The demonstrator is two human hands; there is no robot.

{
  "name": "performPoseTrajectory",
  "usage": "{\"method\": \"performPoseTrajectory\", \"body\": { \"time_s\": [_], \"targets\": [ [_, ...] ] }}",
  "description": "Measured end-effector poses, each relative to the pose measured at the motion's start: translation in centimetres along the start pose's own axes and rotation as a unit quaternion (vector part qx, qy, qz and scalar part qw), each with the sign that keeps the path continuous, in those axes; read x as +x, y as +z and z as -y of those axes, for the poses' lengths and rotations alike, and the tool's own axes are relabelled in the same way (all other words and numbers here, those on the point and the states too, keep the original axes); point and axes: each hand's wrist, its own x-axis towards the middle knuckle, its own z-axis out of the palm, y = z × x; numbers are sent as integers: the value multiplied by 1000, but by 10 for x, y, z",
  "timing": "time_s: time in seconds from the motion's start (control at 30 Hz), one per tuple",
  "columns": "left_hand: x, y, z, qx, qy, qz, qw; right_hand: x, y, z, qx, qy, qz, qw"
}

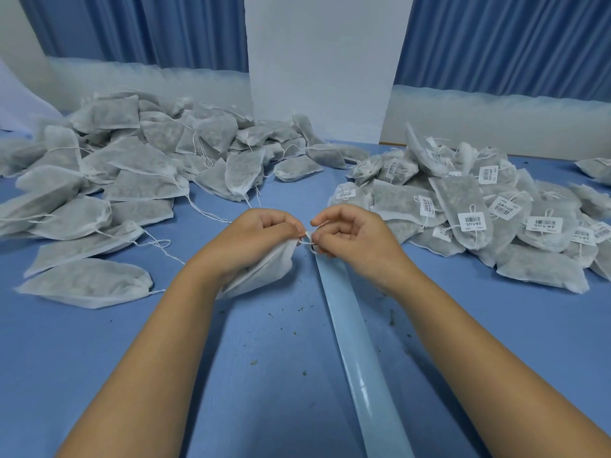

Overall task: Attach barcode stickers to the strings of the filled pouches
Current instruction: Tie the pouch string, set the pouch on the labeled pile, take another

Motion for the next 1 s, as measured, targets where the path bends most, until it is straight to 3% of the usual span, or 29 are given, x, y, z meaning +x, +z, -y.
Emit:
{"method": "performPoseTrajectory", "body": {
  "time_s": [0.17, 0.7, 1.0],
  "targets": [
    [-2, 0, -4, -26, -14, 25, 999, -2, 5, 1, -63, -70, -18, 995],
    [-1, -3, -2, -63, -20, 9, 998, -9, 12, 3, -54, -50, -36, 997],
    [1, -6, 4, -14, 26, 40, 999, -3, 7, 0, 6, -35, -31, 999]
  ]
}}
